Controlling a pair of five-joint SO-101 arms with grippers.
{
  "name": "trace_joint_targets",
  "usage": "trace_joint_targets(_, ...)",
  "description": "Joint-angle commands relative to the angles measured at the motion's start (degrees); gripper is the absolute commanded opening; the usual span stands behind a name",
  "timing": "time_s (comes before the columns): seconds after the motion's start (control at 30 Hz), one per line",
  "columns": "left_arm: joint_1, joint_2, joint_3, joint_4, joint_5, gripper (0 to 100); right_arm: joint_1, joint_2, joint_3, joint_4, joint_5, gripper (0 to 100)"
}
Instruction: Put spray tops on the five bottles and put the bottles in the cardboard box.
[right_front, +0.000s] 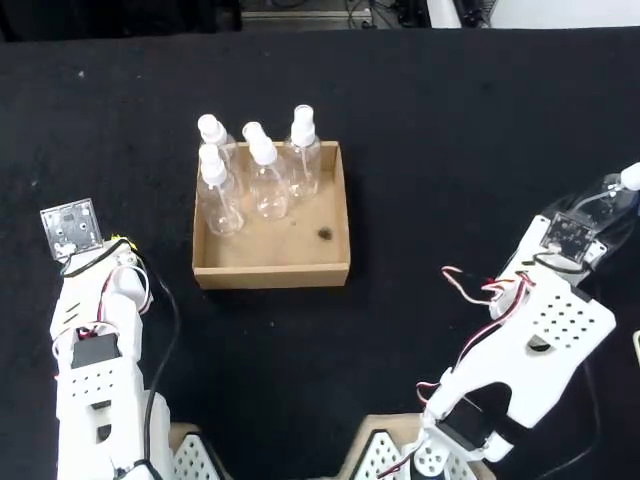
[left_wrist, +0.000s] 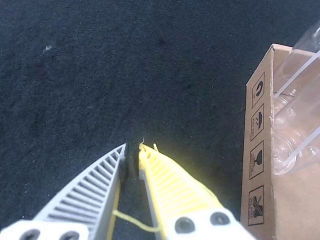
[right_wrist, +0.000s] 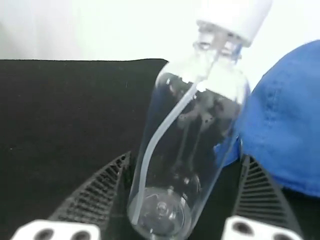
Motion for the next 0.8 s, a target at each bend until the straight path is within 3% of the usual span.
trace_joint_targets(0.0,-0.04,-1.14,-0.31,-1.32,0.35,3,1.23,-11.91,1.27,7.47,-1.76,28.6)
trace_joint_targets(0.17,-0.04,-1.14,-0.13,-1.32,0.35,3,0.79,-20.62,1.10,20.04,-1.76,28.6)
trace_joint_targets(0.77,-0.04,-1.14,-0.13,-1.32,0.35,3,0.97,-21.58,0.31,20.66,-1.76,28.2)
